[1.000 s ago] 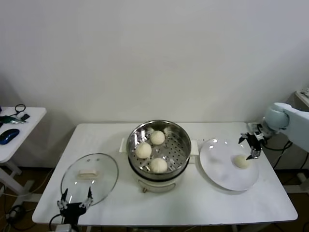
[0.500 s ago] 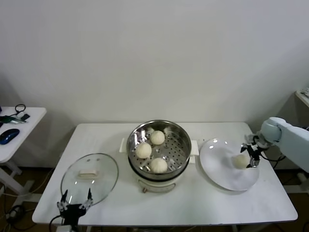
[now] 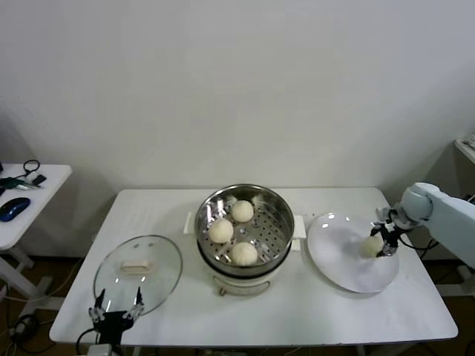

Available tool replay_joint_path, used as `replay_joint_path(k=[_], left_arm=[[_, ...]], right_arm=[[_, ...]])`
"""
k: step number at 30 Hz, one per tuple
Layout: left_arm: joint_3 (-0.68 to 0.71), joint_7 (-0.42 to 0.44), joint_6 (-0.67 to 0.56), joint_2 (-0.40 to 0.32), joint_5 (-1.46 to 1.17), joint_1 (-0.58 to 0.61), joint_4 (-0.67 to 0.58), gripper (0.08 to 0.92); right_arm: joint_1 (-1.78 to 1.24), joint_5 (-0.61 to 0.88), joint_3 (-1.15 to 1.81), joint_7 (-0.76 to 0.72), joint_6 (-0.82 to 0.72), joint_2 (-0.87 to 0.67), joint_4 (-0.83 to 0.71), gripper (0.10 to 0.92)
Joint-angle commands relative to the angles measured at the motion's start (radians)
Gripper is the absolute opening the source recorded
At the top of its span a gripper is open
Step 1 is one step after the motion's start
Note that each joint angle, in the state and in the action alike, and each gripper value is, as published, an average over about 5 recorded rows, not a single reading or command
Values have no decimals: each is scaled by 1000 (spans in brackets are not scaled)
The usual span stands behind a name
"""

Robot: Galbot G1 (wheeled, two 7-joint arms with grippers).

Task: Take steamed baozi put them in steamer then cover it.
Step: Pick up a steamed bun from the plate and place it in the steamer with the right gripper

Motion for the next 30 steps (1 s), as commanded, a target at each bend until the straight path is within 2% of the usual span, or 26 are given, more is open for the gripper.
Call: replay_joint_path(k=[1,7,11,14,18,30], left_arm=[[1,1,1,2,2,0,-2,823],[5,1,5,4,2,-1,-9,823],[5,1,11,6,-1,1,-13,823],[5,2,16,8,-4,-1,-19,823],[3,4,22,12,-6,-2,-31,823],[4,6,26,10,-11,-1,-41,823]], right_arm=[[655,378,-574,31,-114,-19,325,691],[1037,665,-744,53,-218,99,603,674],[1042,821,-660,125,-317,185,721,670],[974,875,-576,183,-383,242,755,670],[848,865,-523,237,-426,308,739,670],[539,629,-484,279,-458,368,604,670]])
